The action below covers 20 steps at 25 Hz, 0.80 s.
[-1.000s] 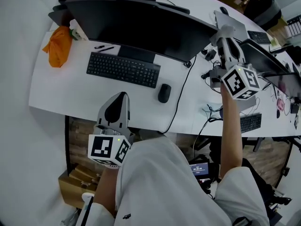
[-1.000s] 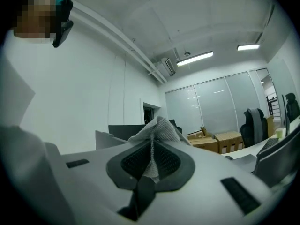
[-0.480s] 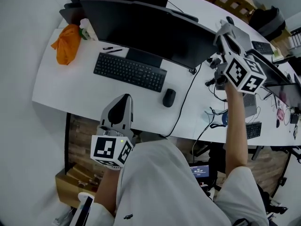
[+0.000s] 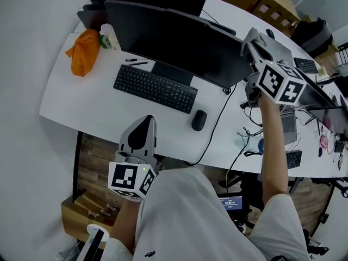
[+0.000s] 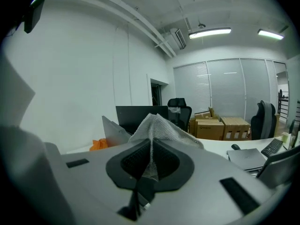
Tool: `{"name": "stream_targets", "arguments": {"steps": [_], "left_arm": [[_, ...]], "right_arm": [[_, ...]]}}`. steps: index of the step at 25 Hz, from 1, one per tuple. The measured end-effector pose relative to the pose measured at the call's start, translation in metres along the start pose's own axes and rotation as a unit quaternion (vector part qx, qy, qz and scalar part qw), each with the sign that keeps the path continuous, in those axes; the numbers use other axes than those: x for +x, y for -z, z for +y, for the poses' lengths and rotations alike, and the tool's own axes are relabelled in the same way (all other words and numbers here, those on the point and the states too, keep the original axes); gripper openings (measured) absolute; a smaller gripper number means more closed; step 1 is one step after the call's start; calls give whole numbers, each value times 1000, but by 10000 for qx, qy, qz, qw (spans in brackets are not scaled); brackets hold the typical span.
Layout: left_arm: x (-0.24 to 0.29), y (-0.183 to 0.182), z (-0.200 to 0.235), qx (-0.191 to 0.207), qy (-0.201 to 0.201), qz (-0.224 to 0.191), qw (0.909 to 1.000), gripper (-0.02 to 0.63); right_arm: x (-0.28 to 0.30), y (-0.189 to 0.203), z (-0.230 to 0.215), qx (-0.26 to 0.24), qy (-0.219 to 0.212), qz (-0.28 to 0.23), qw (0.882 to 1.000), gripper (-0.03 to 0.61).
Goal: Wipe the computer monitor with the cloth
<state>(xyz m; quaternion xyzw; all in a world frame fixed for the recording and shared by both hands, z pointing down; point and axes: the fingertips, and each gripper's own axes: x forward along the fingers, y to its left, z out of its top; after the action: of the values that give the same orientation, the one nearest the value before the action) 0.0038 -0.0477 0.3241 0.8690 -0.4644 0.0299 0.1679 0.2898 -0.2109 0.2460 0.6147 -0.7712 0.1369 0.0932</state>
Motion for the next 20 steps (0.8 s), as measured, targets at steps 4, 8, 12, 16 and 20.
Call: {"name": "stream_targets", "arguments": {"steps": [4,8,12,16,20], "left_arm": [[-5,-2,5,9,-51,-26,10000,18],[-8,-3,10,8,-111,-57,9999,19],[-10,-2,16,-21,-132,-30,9999,18],[-11,-2,23,-36,-123,-18,9999,18],[-12,-7,29,-35,-132,-44,9999,18]], "right_arm": [[14,-4,16,-17,-87,59,9999,20],[26,-10,32,-2,-204,75,9998,19],[38,-13,46,100,-347,74,9993,20],[51,-17,62,122,-450,137,9988,18],[64,-20,77,208,-526,181,9982,18]]}}
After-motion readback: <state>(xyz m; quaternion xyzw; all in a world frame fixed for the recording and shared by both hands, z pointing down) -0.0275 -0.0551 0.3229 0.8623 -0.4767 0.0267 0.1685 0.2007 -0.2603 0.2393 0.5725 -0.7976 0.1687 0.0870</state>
